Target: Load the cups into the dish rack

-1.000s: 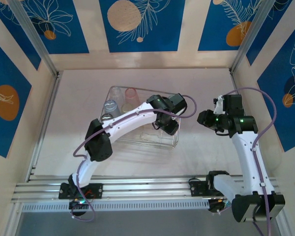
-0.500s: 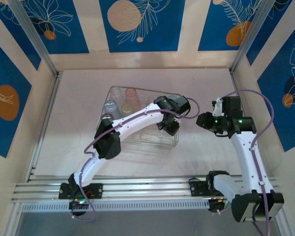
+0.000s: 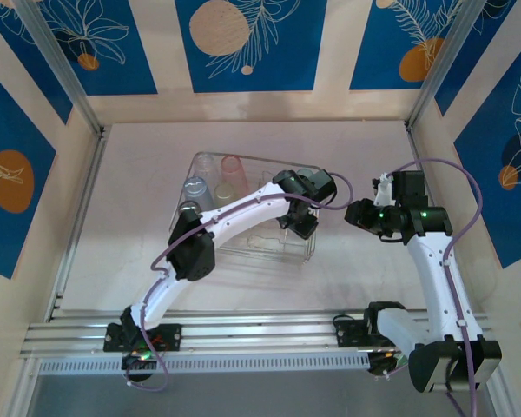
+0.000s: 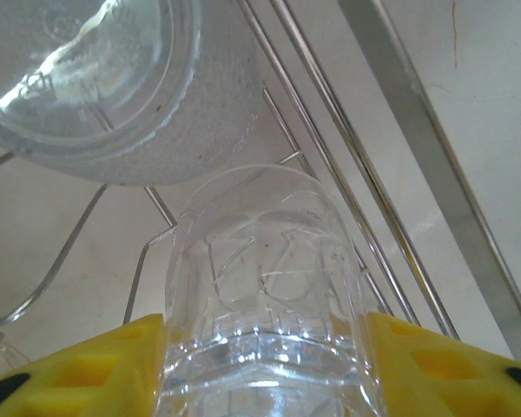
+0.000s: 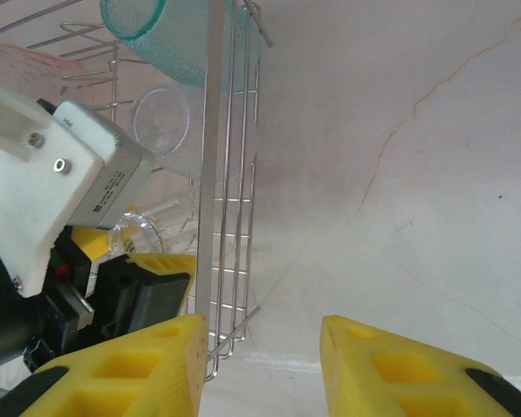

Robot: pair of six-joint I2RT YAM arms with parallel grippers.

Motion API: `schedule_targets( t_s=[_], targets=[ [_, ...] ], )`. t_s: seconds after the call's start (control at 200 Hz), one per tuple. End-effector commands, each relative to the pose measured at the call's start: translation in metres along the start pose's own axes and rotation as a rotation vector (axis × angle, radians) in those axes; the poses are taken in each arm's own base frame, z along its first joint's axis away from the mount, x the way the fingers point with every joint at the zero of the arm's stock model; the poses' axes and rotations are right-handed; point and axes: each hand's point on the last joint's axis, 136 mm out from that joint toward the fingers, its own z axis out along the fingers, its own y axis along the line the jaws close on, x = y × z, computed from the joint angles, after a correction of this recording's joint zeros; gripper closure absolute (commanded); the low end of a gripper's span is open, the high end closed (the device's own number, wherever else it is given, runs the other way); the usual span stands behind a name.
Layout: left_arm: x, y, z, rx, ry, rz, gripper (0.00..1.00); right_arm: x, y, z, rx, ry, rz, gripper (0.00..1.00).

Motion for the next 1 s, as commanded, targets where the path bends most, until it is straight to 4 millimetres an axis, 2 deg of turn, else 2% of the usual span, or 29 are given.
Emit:
schedule_targets(
  t_s=[0.0, 0.195, 0.3, 0.38, 0.41, 0.45, 0.66, 0.785, 0.901, 0.996],
  targets=[
    [-0.008, 0.006, 0.004, -0.019, -0.024, 0.005, 0.40, 0.006, 0.008, -0.003, -0.034, 0.025, -0.018, 0.61],
    [-0.010, 0.007, 0.007, -0.020, -0.041, 0.009, 0.23, 0.008, 0.011, -0.004, -0.039, 0.034, -0.025, 0.61],
    [-0.011, 0.009, 0.006, -0.025, -0.056, 0.009, 0.16, 0.009, 0.013, -0.005, -0.043, 0.039, -0.026, 0.61],
    [-0.014, 0.011, 0.002, -0.030, -0.082, 0.009, 0.13, 0.010, 0.014, -0.006, -0.045, 0.043, -0.030, 0.61],
    [-0.015, 0.012, -0.002, -0.032, -0.096, 0.007, 0.04, 0.010, 0.015, -0.006, -0.046, 0.044, -0.032, 0.61],
    [-0.018, 0.013, -0.007, -0.035, -0.120, 0.005, 0.02, 0.010, 0.015, -0.008, -0.039, 0.041, -0.036, 0.61],
    [-0.035, 0.015, -0.065, 0.016, -0.338, -0.020, 0.00, 0.002, 0.025, -0.019, -0.039, 0.012, -0.079, 0.61],
    [-0.036, 0.025, -0.106, 0.018, -0.462, -0.046, 0.00, -0.004, 0.040, -0.022, -0.076, -0.011, -0.119, 0.53],
    [-0.027, 0.049, -0.145, -0.048, -0.609, -0.084, 0.00, -0.006, 0.061, -0.019, -0.111, 0.007, -0.195, 0.49],
    [-0.005, 0.087, -0.177, -0.162, -0.743, -0.159, 0.00, -0.006, 0.084, -0.013, -0.144, 0.017, -0.325, 0.47]
  ],
)
